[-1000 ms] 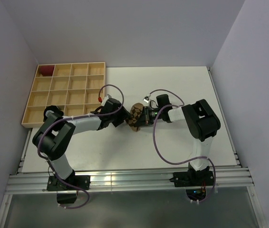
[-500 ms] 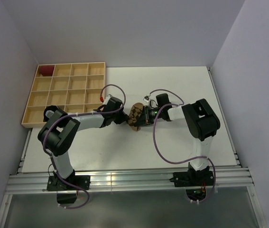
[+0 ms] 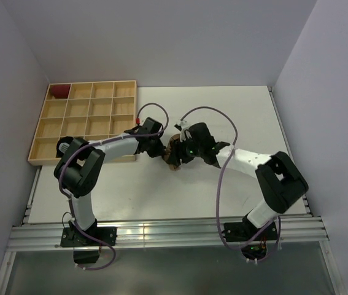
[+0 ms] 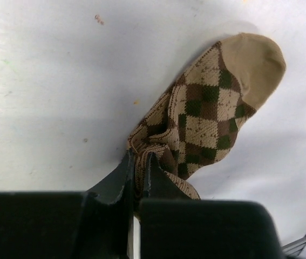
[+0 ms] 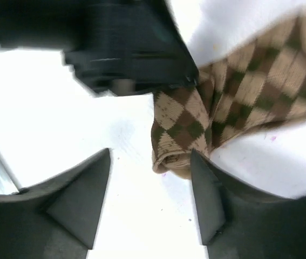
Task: Roll the socks
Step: Roll the sock at the center of the board.
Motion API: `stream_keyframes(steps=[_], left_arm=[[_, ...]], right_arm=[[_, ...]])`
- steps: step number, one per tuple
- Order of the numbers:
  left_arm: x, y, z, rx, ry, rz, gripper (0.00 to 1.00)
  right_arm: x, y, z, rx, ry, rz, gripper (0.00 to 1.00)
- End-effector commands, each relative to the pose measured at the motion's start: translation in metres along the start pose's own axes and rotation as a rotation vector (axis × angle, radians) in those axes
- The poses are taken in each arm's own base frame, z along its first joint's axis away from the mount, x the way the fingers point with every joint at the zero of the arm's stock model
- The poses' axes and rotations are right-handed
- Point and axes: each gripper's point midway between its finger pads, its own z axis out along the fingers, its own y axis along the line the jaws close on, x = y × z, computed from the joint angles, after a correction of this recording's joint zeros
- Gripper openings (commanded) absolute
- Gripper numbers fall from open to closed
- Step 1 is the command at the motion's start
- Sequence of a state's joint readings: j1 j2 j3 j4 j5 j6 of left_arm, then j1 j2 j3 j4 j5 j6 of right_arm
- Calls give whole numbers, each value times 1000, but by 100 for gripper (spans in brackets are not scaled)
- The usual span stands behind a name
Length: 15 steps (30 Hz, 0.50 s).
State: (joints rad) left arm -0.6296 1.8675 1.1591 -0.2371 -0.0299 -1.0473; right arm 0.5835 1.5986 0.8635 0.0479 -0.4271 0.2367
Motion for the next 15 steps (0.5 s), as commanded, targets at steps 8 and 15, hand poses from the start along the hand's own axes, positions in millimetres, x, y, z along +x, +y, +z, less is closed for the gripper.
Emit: stream_keyframes(steps=[8, 15], left_arm=[[11, 53, -12, -172, 192, 199, 0], [8, 58, -13, -173, 219, 221, 0]], right_arm=[[-16, 13, -13, 355, -202, -537, 77], [-5, 42, 9, 446, -182, -765, 77]])
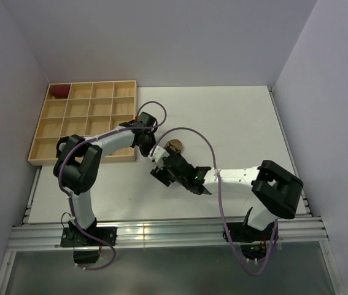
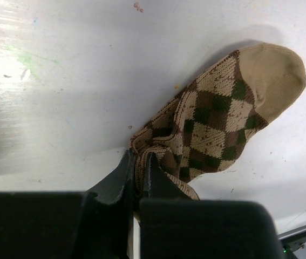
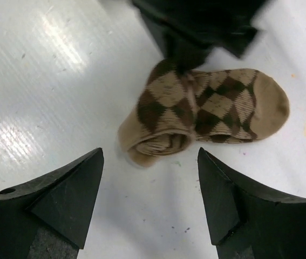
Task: Roll the socks
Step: Roll the sock at the center of the board.
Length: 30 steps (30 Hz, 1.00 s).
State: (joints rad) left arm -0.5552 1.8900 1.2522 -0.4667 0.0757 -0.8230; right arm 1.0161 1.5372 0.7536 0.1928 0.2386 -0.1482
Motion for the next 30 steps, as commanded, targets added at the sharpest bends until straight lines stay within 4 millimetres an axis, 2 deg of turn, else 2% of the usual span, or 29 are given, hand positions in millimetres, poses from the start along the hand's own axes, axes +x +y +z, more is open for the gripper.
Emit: stream_keyframes(steps=[1, 4, 7, 8, 12, 19, 22, 23, 25, 26, 28, 30], left_arm=[[13, 23, 5, -85, 73, 64, 0], [14, 23, 6, -85, 79, 71, 0], [15, 23, 7, -85, 85, 73, 0], [15, 23, 7, -85, 85, 73, 0], [16, 24, 7, -87, 88, 79, 0], [16, 27, 7, -92, 87, 93, 0], [17, 27, 8, -92, 92, 100, 0], [17, 27, 8, -91, 92, 103, 0], [18, 27, 8, -90, 94, 111, 0], [17, 26, 8, -86, 91, 114, 0], [14, 25, 6, -78, 76, 125, 0], [12, 24, 4, -71, 57, 134, 1]], right_arm=[[-26, -4, 5, 134, -57, -156, 77], [-24, 7, 16, 147, -29, -242, 78], [-26, 10, 20, 174, -24, -292, 78], [-20, 13, 25, 180, -5, -315, 78], [-12, 9, 32, 230, 29, -368, 77], [10, 5, 40, 259, 84, -405, 66], [14, 3, 42, 268, 94, -413, 56], [14, 4, 43, 261, 92, -413, 42], [17, 1, 45, 259, 108, -410, 29], [19, 0, 46, 260, 115, -406, 15], [21, -5, 46, 253, 125, -385, 2], [23, 6, 45, 167, 126, -335, 0]])
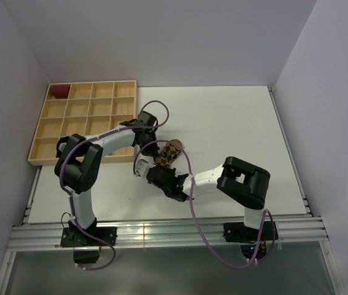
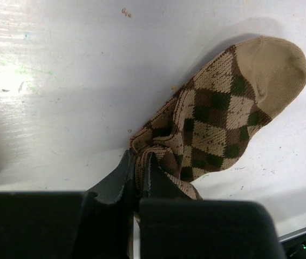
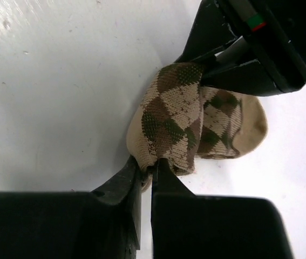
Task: Roll the socks
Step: Roll the sock at the center of the board.
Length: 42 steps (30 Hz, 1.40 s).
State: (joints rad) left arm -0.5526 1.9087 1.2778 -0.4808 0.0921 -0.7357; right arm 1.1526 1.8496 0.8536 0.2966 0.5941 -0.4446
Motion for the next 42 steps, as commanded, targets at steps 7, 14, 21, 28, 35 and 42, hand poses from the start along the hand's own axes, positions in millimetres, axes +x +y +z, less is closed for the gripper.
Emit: stream_keyframes(steps=[7, 14, 21, 28, 35, 42], left_arm=[[-5, -1, -14, 31, -63, 67, 15], [-22, -15, -26, 91, -154, 49, 43], [-43, -25, -49, 145, -291, -21, 68], [-63, -36, -87, 258, -465, -173, 68], [-37, -34, -78, 368, -439, -254, 67], [-28, -34, -54, 338, -387, -320, 66]], right_arm=[[-17, -3, -14, -408, -64, 415, 0], [-3, -4, -10, -657, -27, 633, 0], [5, -5, 0, -788, 6, 764, 0], [14, -1, 2, -917, 46, 902, 0], [25, -7, 8, -991, 77, 1019, 0], [36, -3, 15, -1015, 110, 1078, 0]])
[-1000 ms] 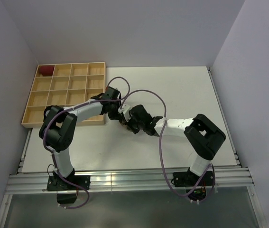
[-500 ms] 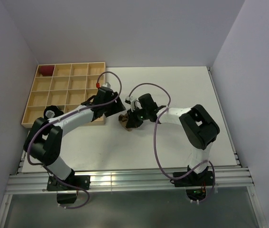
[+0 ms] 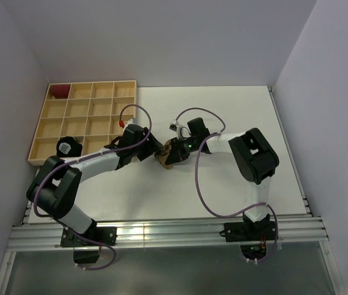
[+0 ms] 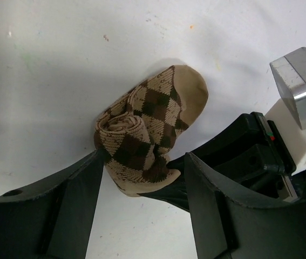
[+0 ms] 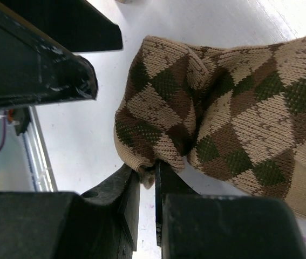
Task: Roll the socks
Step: Roll the sock at the center of the board.
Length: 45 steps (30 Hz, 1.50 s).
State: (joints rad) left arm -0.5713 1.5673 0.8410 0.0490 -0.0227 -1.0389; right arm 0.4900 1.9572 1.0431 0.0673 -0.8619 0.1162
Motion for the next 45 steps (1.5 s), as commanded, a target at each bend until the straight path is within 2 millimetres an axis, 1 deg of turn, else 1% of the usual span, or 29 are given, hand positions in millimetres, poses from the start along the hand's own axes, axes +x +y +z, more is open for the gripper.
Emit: stream_keyframes(steps=[1, 2, 5, 11, 13, 20, 23, 27, 30, 31, 33, 34, 35, 36, 37, 38, 39, 40, 41, 42, 43, 44, 45], left_arm=[[-4, -18, 3, 61, -28, -73, 66], [-3, -14, 4, 54, -28, -86, 65], [0, -9, 11, 47, -28, -127, 65], [7, -2, 26, 8, -1, -154, 65], [9, 5, 31, -20, 0, -164, 64], [21, 33, 36, -121, 19, -170, 59], [27, 40, 39, -143, 37, -164, 56], [36, 54, 44, -188, 68, -147, 56], [39, 57, 46, -200, 79, -134, 55], [39, 58, 47, -209, 85, -129, 53], [44, 62, 48, -226, 108, -111, 42], [43, 59, 49, -222, 109, -107, 35], [47, 64, 47, -245, 128, -99, 24], [48, 67, 48, -259, 141, -82, 20], [48, 63, 50, -259, 153, -71, 16], [52, 70, 49, -288, 179, -46, 10], [54, 71, 49, -300, 195, -33, 9], [52, 66, 51, -297, 202, -20, 7], [56, 74, 48, -336, 230, 2, 3], [56, 75, 47, -347, 239, 15, 2], [53, 70, 47, -345, 239, 26, 1], [51, 73, 46, -363, 239, 47, 0], [52, 77, 41, -391, 254, 55, 0]], right_arm=[[28, -19, 3, 41, 75, 127, 0], [26, -17, 4, 30, 74, 135, 0], [27, -22, 4, 17, 80, 162, 0], [26, -27, 5, 14, 85, 189, 0], [25, -29, 4, 16, 79, 192, 0], [21, -34, 5, 27, 75, 205, 0], [19, -35, 5, 30, 73, 216, 0], [18, -35, 6, 32, 75, 225, 0], [17, -37, 7, 42, 74, 234, 0], [16, -37, 6, 44, 71, 235, 0], [13, -40, 4, 75, 57, 225, 0], [11, -41, 2, 90, 48, 218, 1], [8, -38, -3, 110, 32, 198, 2], [4, -42, -6, 151, 10, 180, 10], [9, -43, -9, 179, 6, 178, 14], [-7, -36, -16, 193, -48, 125, 18], [-10, -33, -19, 211, -65, 105, 26], [-7, -39, -23, 269, -80, 95, 30], [-18, -32, -30, 288, -122, 52, 34], [-20, -29, -31, 314, -135, 25, 42], [-16, -34, -35, 373, -146, 6, 45], [-28, -27, -42, 400, -193, -34, 47], [-29, -21, -42, 422, -204, -68, 51]])
